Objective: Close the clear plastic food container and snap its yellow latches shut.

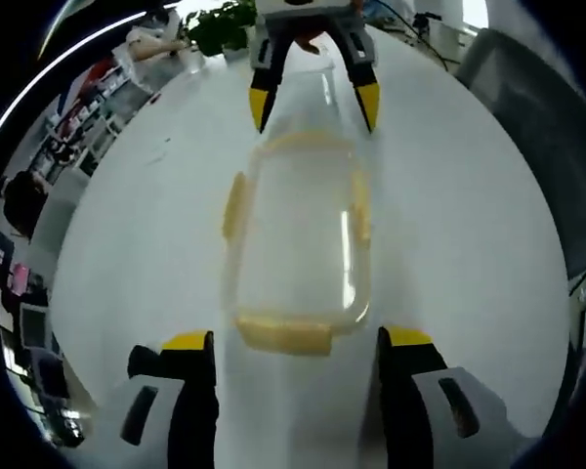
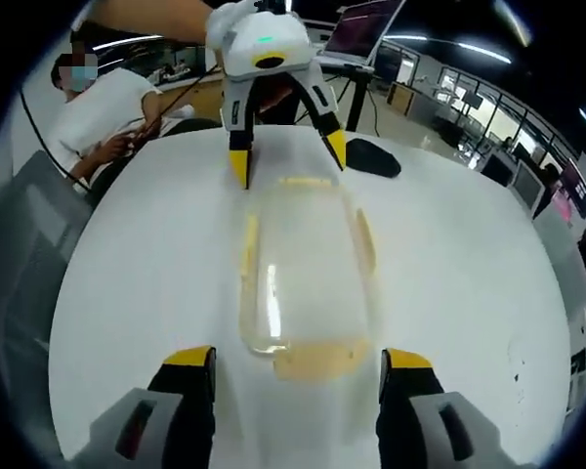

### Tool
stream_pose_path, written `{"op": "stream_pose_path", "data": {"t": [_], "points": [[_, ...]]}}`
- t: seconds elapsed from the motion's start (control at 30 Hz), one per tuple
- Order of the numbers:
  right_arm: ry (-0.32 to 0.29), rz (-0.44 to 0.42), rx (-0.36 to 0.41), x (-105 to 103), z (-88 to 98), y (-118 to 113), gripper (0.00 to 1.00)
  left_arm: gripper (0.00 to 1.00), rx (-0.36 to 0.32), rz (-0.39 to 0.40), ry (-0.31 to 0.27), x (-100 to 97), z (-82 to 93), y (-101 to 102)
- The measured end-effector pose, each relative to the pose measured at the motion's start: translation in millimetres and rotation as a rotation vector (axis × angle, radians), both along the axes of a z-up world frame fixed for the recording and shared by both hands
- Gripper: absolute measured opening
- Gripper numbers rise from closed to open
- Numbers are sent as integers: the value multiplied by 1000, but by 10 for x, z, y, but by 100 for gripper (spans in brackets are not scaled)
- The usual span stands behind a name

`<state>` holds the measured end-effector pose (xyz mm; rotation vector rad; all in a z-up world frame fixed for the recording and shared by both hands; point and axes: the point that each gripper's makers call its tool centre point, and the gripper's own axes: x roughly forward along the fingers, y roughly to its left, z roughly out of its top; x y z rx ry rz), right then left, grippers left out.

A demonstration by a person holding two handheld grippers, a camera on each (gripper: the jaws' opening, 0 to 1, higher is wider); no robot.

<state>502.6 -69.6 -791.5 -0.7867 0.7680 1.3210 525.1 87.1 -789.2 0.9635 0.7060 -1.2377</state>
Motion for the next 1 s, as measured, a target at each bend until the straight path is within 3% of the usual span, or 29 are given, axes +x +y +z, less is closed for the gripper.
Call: {"op": "stream_pose_path", "data": {"t": [0.3,0.7,1.0], "points": [[18,10,-25,8,-69,0,64,58,29,-48,41,26,-30,-35],[36,0,-31,56,-120,-8,64,51,32,-33,113,22,-69,-28],[61,13,-33,43,-122,-8,56,47,39,-40,152,-25,-86,-34]]}}
